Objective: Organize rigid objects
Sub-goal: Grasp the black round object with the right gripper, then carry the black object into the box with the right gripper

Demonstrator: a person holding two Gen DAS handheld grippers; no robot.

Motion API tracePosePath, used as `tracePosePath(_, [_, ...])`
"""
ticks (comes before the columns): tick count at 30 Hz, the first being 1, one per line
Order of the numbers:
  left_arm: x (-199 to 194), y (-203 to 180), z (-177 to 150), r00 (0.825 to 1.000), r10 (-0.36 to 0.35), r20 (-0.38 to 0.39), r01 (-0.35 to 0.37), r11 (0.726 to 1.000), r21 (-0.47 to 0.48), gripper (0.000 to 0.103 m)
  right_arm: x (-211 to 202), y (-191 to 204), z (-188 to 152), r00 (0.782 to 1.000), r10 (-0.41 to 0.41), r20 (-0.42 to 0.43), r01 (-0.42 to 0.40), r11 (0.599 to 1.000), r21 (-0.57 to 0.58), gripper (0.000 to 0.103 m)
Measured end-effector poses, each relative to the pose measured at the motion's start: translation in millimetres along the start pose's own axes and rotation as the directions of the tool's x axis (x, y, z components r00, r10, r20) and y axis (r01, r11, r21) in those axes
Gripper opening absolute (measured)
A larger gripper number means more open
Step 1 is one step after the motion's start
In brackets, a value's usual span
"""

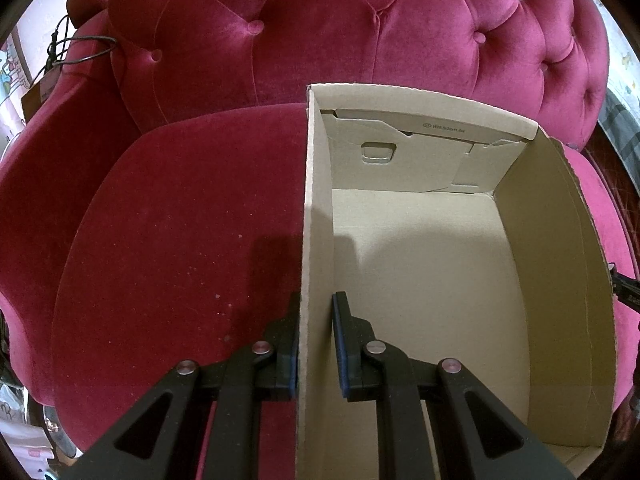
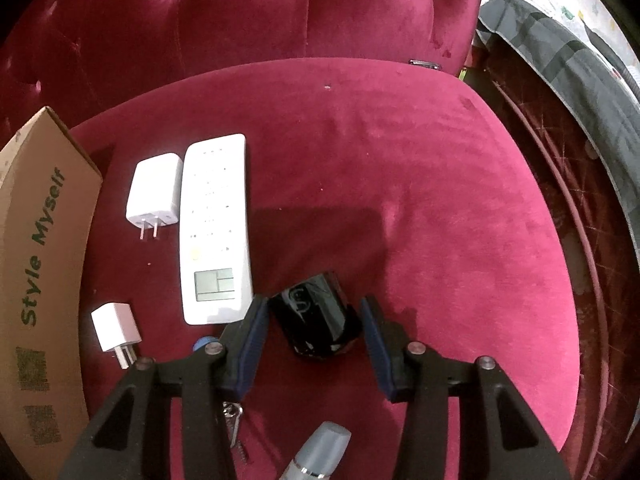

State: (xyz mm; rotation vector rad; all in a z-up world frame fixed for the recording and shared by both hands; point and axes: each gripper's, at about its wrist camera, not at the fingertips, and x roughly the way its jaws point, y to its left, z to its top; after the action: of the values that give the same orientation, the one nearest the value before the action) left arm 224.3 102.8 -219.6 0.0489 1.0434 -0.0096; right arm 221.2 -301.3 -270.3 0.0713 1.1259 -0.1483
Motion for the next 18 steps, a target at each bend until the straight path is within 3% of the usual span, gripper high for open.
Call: tracePosePath(18, [0,-2,1,1.000,0.008,0.003,-0.008,1.000,0.005,0.015,-52,29,8,0.999,0.009,0.033,-0.008,1.000,-0.020,0.050])
